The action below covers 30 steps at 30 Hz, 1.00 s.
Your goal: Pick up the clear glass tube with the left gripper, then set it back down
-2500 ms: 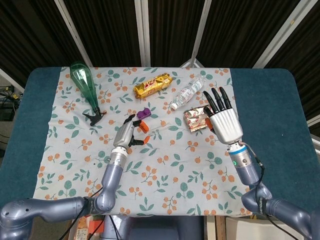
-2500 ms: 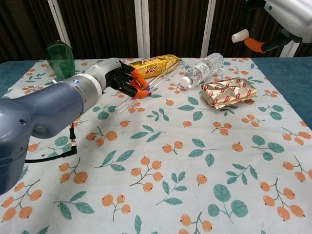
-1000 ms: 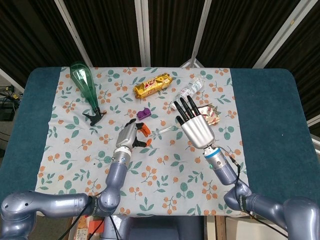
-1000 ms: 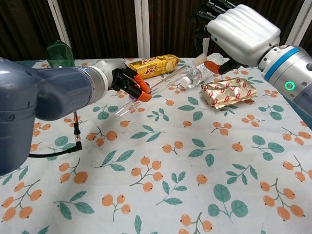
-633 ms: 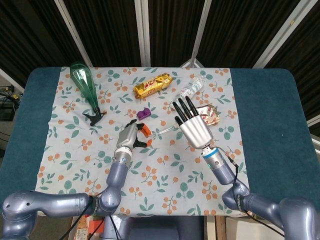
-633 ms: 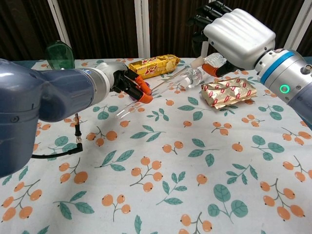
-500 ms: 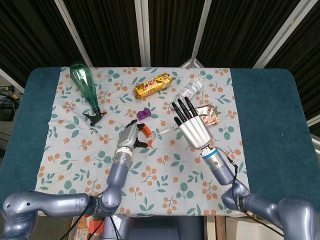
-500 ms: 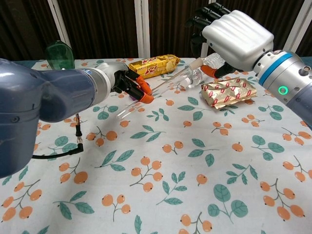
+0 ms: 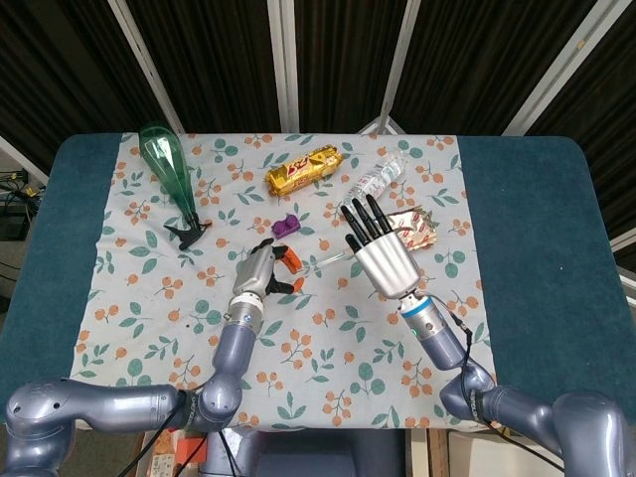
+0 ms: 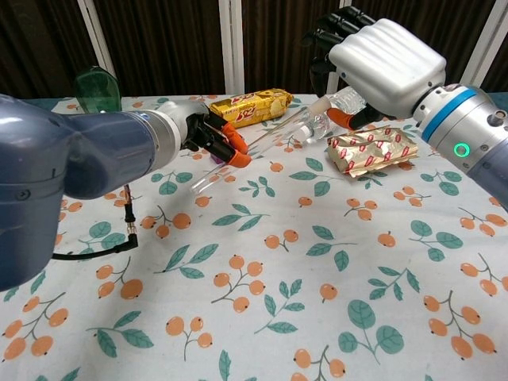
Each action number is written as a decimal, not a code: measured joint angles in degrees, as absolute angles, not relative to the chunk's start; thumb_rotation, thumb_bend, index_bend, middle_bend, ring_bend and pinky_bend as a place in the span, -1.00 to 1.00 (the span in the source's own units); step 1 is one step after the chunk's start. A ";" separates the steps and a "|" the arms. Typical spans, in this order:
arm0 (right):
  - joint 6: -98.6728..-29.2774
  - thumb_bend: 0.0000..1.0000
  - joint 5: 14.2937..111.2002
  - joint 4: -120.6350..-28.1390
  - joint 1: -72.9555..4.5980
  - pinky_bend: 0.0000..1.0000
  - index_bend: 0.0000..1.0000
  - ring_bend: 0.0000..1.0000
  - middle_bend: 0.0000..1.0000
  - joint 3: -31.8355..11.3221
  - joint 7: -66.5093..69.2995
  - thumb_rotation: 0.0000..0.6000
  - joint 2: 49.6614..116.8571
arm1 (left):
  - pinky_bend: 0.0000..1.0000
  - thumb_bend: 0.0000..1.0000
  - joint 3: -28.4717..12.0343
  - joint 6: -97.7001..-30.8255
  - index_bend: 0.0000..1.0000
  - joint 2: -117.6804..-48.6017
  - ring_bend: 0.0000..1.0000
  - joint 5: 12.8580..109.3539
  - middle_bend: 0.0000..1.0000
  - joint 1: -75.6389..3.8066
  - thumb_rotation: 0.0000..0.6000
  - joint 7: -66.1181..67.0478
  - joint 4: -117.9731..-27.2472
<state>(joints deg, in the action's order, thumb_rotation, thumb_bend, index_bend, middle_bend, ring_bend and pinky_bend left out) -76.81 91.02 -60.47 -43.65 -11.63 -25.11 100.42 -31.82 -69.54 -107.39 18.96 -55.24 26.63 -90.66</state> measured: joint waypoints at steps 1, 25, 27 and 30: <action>-76.82 -0.11 91.00 -60.54 -43.66 -1.00 0.18 -0.95 -0.67 -11.63 -25.14 1.00 100.42 | -1.00 0.06 -31.83 -69.54 0.21 -107.42 -0.89 18.90 -0.02 -55.26 1.00 26.62 -90.63; -77.03 -0.11 91.19 -61.48 -43.45 -1.00 0.18 -0.95 -0.67 -10.88 -25.71 1.00 100.40 | -1.00 0.06 -32.50 -70.23 0.21 -108.37 -0.89 17.95 -0.02 -56.26 1.00 26.95 -90.43; -77.08 -0.11 91.25 -61.67 -43.40 -1.00 0.18 -0.95 -0.67 -10.81 -25.76 1.00 100.35 | -1.00 0.06 -32.57 -70.30 0.21 -108.44 -0.89 17.90 -0.02 -56.33 1.00 26.96 -90.43; -77.23 -0.11 91.34 -62.06 -43.31 -1.00 0.18 -0.95 -0.67 -10.74 -25.79 1.00 100.25 | -1.00 0.06 -32.74 -70.43 0.21 -108.56 -0.89 17.88 -0.02 -56.47 1.00 26.96 -90.44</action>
<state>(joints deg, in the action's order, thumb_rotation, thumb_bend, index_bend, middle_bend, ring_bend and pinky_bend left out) -77.23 91.34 -62.06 -43.31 -10.74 -25.79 100.25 -32.74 -70.43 -108.56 17.88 -56.47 26.96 -90.44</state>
